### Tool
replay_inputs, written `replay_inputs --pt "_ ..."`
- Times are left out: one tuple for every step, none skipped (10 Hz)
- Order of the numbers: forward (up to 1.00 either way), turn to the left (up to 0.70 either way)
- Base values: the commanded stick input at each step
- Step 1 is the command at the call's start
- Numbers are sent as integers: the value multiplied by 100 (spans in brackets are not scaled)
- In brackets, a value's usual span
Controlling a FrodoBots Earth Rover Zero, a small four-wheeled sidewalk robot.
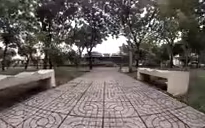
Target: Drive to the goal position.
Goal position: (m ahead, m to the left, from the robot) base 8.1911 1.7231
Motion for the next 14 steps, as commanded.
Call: replay_inputs --pt "70 0" --pt "70 0" --pt "70 0" --pt "70 0" --pt "70 0" --pt "70 0" --pt "70 0" --pt "70 0" --pt "70 0" --pt "70 0" --pt "70 0" --pt "70 0" --pt "70 0" --pt "70 0"
